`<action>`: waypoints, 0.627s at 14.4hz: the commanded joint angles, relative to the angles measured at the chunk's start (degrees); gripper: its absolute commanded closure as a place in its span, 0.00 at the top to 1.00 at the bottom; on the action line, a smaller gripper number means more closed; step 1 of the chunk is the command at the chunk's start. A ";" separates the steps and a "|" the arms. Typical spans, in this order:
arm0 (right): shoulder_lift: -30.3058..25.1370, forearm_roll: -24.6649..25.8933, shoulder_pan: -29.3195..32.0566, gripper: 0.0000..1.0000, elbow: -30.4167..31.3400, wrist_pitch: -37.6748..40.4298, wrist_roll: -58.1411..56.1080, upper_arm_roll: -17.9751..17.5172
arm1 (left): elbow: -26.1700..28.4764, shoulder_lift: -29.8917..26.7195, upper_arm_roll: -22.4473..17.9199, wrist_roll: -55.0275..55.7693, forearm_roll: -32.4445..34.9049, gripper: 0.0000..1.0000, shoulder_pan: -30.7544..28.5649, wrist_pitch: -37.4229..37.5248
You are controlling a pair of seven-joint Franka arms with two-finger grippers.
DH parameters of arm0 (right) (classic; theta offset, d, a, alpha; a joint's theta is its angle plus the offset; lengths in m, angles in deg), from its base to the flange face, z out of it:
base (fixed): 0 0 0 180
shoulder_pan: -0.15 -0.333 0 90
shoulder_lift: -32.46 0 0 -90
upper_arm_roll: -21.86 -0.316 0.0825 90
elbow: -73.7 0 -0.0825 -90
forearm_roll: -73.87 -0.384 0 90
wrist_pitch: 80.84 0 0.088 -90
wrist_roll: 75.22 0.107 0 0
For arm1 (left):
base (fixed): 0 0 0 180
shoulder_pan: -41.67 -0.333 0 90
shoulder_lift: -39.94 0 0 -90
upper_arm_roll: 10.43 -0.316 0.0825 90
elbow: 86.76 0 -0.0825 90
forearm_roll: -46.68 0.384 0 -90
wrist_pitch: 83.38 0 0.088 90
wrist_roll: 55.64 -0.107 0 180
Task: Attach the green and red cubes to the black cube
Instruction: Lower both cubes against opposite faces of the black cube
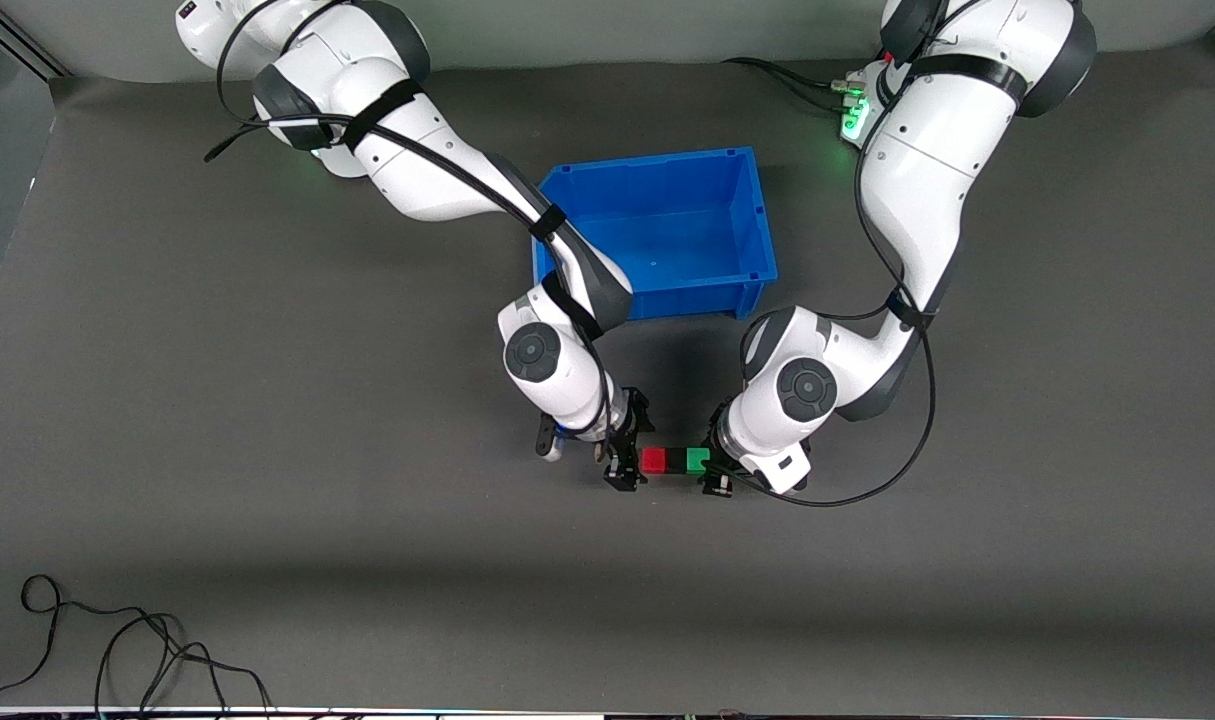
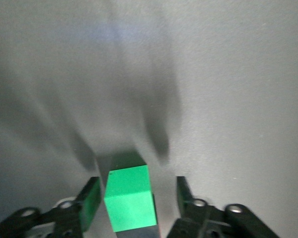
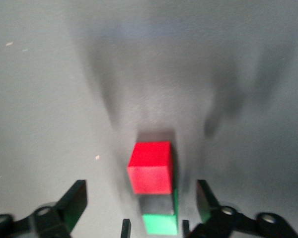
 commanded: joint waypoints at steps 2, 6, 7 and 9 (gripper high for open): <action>-4.40 1.31 1.11 1.00 0.53 7.74 -5.96 0.94 | -0.38 -4.05 -2.07 -0.64 3.10 1.00 -2.10 6.43; -12.48 1.58 1.46 1.00 0.70 23.91 -16.50 6.38 | 5.05 -13.61 -1.72 -15.98 3.29 1.00 -7.63 14.79; -14.50 1.58 1.81 1.00 0.71 27.86 -20.19 7.96 | 7.24 -16.43 -1.72 -20.47 3.20 1.00 -8.86 16.20; -18.90 1.58 1.81 1.00 0.79 36.12 -27.39 11.39 | 10.59 -21.09 -1.72 -30.39 3.20 1.00 -11.76 19.36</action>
